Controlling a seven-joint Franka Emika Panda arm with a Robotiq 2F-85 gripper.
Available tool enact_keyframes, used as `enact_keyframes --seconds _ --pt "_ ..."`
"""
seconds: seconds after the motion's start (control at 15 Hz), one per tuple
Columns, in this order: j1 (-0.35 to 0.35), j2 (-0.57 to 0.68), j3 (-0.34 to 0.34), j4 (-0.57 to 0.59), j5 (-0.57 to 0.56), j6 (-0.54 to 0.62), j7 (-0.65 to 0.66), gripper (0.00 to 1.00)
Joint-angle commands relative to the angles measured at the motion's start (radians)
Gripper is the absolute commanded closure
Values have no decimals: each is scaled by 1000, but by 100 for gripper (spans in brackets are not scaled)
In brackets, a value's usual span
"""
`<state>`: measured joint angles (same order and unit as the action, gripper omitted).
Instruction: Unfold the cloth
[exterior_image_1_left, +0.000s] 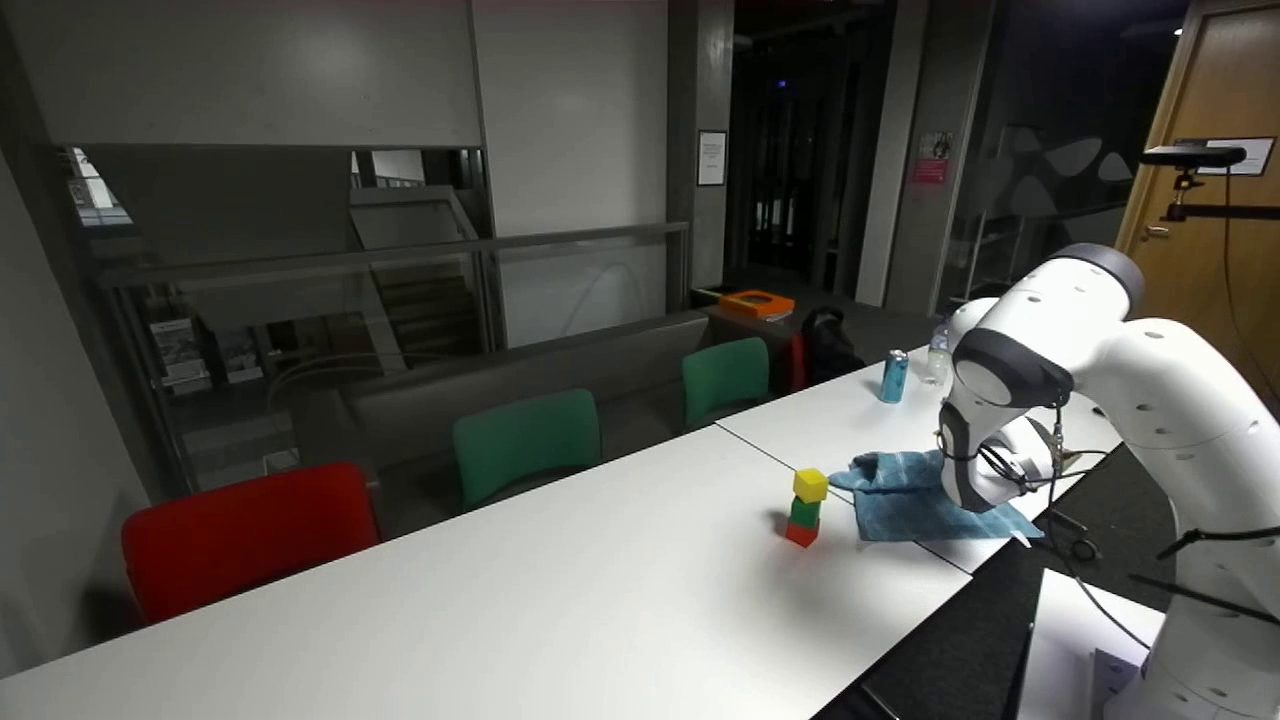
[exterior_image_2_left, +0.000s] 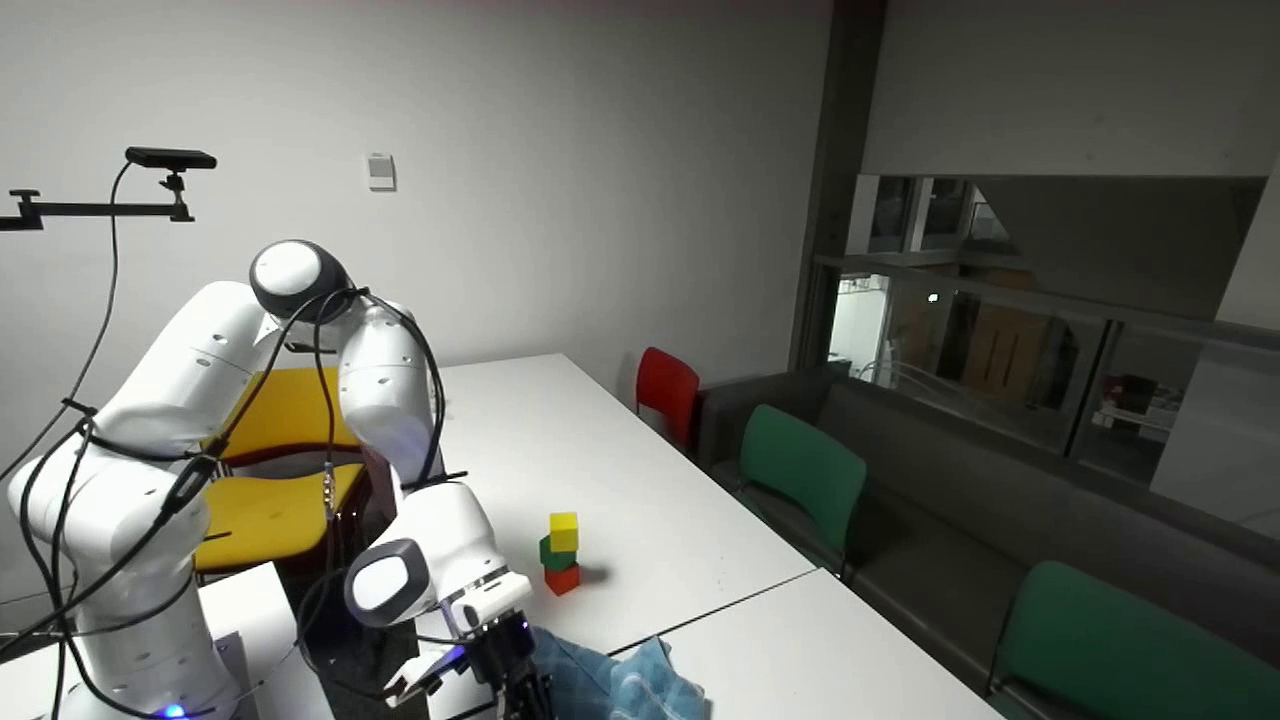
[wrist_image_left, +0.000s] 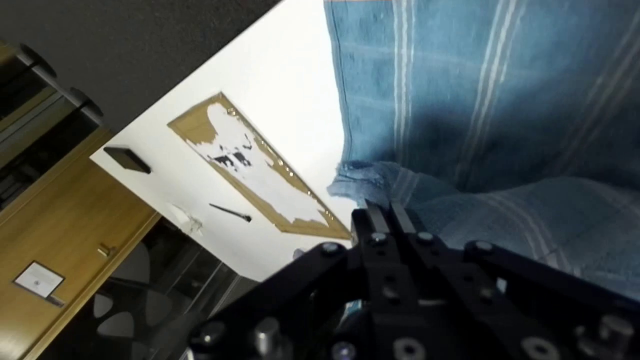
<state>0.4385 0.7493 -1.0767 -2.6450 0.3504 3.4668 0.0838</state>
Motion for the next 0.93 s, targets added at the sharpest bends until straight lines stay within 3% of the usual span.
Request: enact_keyframes --seconds 0.0,0.33,0.87 --pt "66 73 -43 50 57 -3 -16 99" --pt "59 60 -35 83 42 -6 -21 99" --pt "-58 -64 7 126 -8 -7 -31 99"
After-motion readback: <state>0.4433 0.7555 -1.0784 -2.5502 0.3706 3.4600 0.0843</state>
